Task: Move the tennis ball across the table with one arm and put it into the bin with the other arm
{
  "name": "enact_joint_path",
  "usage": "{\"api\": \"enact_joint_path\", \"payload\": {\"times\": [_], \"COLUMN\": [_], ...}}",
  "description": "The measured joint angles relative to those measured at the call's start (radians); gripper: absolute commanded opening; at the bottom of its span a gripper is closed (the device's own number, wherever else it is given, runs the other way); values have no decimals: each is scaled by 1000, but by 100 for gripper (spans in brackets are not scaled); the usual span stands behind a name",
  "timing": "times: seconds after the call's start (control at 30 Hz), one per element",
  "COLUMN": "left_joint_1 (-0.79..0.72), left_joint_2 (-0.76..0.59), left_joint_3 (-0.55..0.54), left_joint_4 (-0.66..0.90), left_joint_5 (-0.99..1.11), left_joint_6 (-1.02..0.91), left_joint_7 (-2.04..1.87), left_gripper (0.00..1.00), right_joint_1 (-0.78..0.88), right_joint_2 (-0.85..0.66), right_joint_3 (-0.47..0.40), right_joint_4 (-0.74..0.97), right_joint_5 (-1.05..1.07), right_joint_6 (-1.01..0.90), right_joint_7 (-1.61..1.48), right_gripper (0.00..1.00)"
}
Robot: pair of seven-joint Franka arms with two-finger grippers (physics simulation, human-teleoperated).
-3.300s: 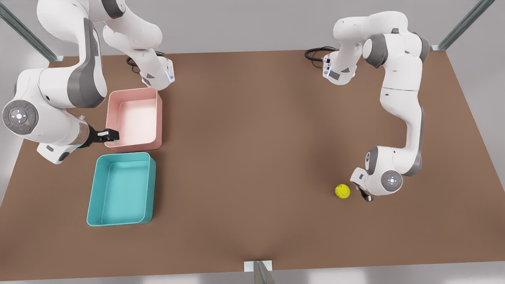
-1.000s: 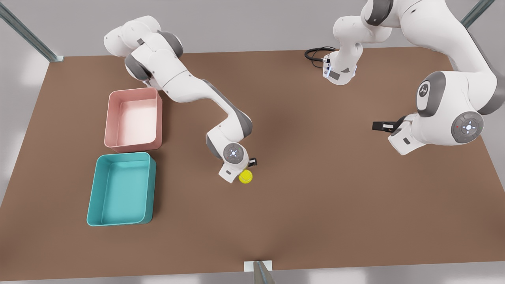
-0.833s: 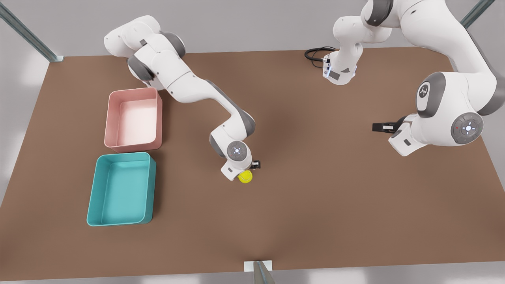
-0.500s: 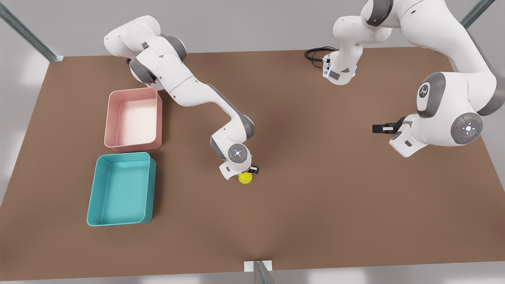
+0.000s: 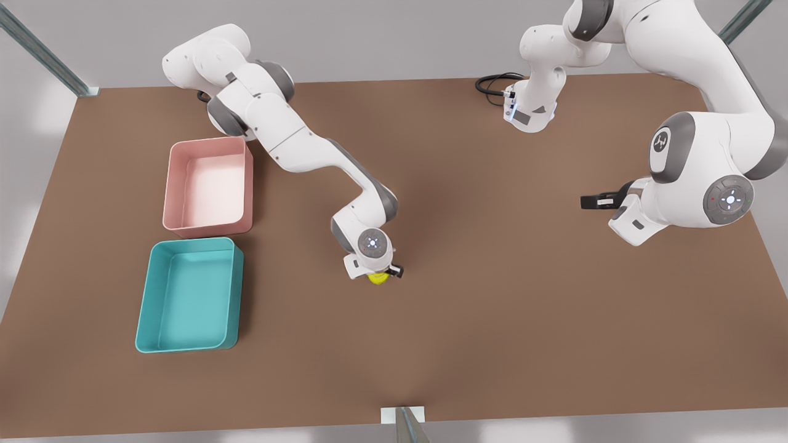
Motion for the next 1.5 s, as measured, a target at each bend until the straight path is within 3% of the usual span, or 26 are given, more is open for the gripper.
{"api": "enact_joint_path", "payload": {"times": [0.17, 0.2, 0.27, 0.3, 0.47, 0.6, 0.8, 0.93, 0.97, 1.0, 1.2, 1.4, 1.5], "left_joint_1": [0, 0, 0, 0, 0, 0, -3, -5, -6, -6, -8, -9, -10], "left_joint_2": [0, 0, 0, 0, 0, 0, 1, 1, 1, 1, 3, 3, 3], "left_joint_3": [0, 0, 0, 0, 0, -1, -1, -1, -1, -1, -2, -3, -3], "left_joint_4": [0, 0, 0, 0, 0, 0, 0, -1, -1, -1, -1, -1, -2], "left_joint_5": [0, 0, 0, 0, 0, 0, -1, -1, -1, -1, -2, -2, -2], "left_joint_6": [0, 0, 0, 0, 0, 0, -3, -4, -5, -5, -6, -7, -8], "left_joint_7": [-10, -12, -15, -16, -22, -26, -31, -33, -34, -34, -37, -39, -40], "left_gripper": [100, 100, 100, 100, 100, 100, 100, 100, 100, 100, 100, 100, 100], "right_joint_1": [-3, -3, -2, -2, -14, -135, -468, -650, -659, -662, -627, -555, -534], "right_joint_2": [12, 13, 13, 12, -5, -110, -263, -283, -290, -294, -324, -715, -802], "right_joint_3": [-1, -1, -2, -1, 4, 9, -11, -34, -52, -63, -68, -68, -117], "right_joint_4": [0, 0, 0, 1, 2, -13, -35, -67, -87, -98, -110, -136, -177], "right_joint_5": [-8, -9, -10, -10, -4, 0, -128, -247, -259, -267, -252, -158, -139], "right_joint_6": [17, 20, 24, 26, 35, -74, -355, -414, -410, -406, -412, -620, -678], "right_joint_7": [30, 35, 44, 48, 64, 21, -238, -468, -522, -572, -817, -968, -1021], "right_gripper": [100, 94, 67, 60, 60, 59, 59, 59, 70, 100, 100, 100, 100]}}
